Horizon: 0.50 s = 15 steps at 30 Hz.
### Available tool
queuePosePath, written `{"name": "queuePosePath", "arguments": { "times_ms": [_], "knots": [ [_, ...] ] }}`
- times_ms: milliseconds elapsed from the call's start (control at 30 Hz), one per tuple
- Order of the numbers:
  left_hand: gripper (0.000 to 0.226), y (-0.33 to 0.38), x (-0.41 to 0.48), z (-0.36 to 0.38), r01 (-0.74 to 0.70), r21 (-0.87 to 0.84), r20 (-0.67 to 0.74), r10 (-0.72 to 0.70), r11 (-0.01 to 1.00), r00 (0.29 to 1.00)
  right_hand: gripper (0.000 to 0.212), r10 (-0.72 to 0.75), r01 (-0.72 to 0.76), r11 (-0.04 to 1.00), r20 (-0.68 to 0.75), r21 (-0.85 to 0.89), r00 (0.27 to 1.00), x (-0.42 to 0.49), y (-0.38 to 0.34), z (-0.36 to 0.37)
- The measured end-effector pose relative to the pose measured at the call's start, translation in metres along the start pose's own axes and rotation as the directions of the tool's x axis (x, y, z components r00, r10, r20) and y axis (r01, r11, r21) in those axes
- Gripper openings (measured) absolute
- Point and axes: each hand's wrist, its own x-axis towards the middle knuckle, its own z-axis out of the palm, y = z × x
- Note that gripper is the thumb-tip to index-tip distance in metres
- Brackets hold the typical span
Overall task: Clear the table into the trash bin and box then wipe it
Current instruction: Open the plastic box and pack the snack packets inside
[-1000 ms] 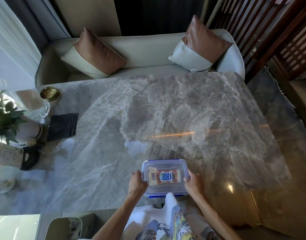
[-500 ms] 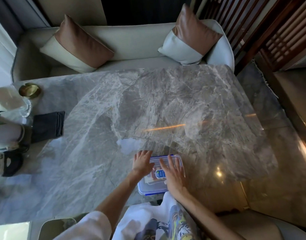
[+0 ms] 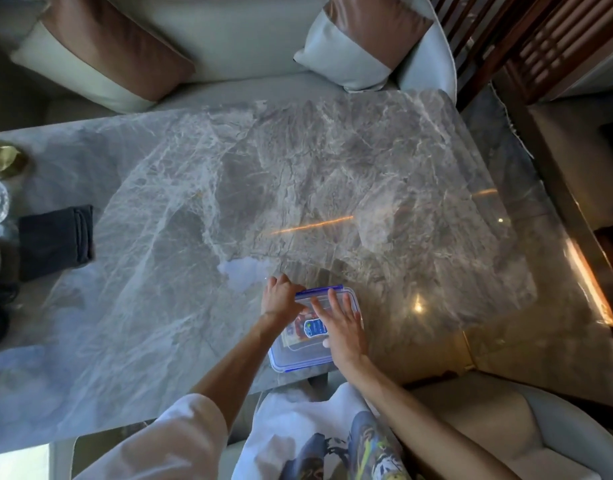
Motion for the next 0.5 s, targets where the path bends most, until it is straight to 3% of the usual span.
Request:
{"name": "queuePosePath", "arguments": {
  "times_ms": [233,333,433,467,500],
  "knots": [
    [0.04,0.004,-0.014,0.01,0.025,0.008,-0.134,-0.023,1.0,0.991,0.097,-0.035,0.035,0.999,0.009,0.001,0.999,0.001,0.0,-0.003],
    [0.061,0.011,-0.028,0.018,0.045,0.081,-0.169,-0.031,0.996,0.985,0.094,-0.074,0.079,0.974,-0.029,0.214,0.997,-0.003,0.005,-0.006],
    [0.068,0.016,-0.055,0.028,-0.015,0.161,-0.275,0.059,0.987,0.96,0.084,0.102,0.082,0.79,-0.262,0.607,0.96,-0.023,0.023,0.0],
    [0.065,0.015,-0.066,0.034,-0.049,0.172,-0.29,0.098,0.984,0.952,0.084,0.237,0.014,0.699,-0.249,0.715,0.939,-0.032,0.034,0.006],
    [0.06,0.014,-0.077,0.04,-0.075,0.17,-0.292,0.123,0.983,0.948,0.088,0.364,-0.115,0.549,-0.112,0.828,0.925,-0.04,0.045,0.012]
  ]
}}
